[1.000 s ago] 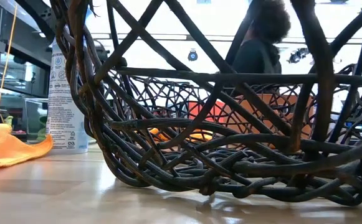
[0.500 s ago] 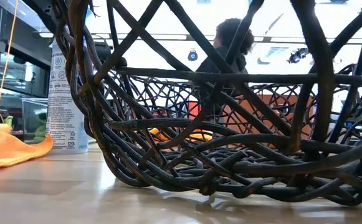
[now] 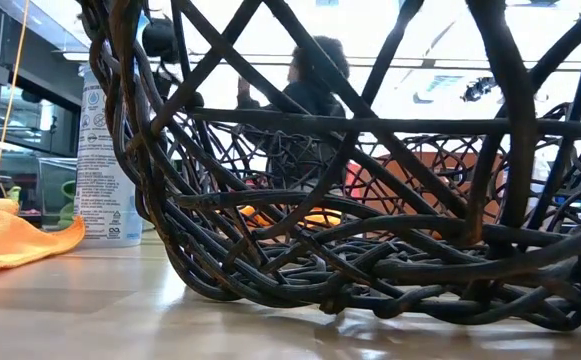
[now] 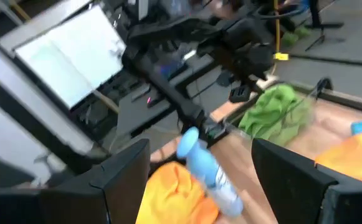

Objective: Sort microfiber towel by color & place in baskets
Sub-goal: Put the top orange microfiber cloth into the orange bin

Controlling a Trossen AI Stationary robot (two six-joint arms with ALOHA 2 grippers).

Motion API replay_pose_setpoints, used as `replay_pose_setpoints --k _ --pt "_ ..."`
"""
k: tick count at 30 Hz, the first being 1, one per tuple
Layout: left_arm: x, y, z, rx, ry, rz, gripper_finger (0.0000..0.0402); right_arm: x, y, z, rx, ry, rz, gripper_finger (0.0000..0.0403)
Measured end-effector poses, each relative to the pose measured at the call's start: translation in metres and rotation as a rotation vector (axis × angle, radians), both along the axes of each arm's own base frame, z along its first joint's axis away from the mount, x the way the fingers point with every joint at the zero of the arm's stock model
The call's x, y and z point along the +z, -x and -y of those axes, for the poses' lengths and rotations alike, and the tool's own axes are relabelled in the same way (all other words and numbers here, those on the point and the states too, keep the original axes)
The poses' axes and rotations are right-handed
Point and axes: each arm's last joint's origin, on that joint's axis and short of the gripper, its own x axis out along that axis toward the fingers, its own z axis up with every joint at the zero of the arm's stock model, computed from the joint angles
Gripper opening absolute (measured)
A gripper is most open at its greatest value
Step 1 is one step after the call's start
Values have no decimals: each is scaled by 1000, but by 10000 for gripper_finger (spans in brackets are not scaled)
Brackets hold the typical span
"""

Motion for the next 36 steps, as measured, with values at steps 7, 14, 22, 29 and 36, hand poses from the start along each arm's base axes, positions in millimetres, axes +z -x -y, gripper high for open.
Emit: replay_pose_setpoints --k 7,14,22,29,36 --pt "52 26 28 163 -79 459 186 -9 -26 26 -149 -22 15 277" --pt "92 66 70 223 -95 962 186 -49 -72 96 -99 -116 -120 277" --pt "112 98 102 354 -44 1340 186 -101 -95 171 -88 -135 -300 277" --pt "114 102 108 400 20 1428 186 -155 -107 202 -203 -188 -492 277" --pt "118 91 100 381 12 1448 186 -186 -124 211 -274 -184 -667 277"
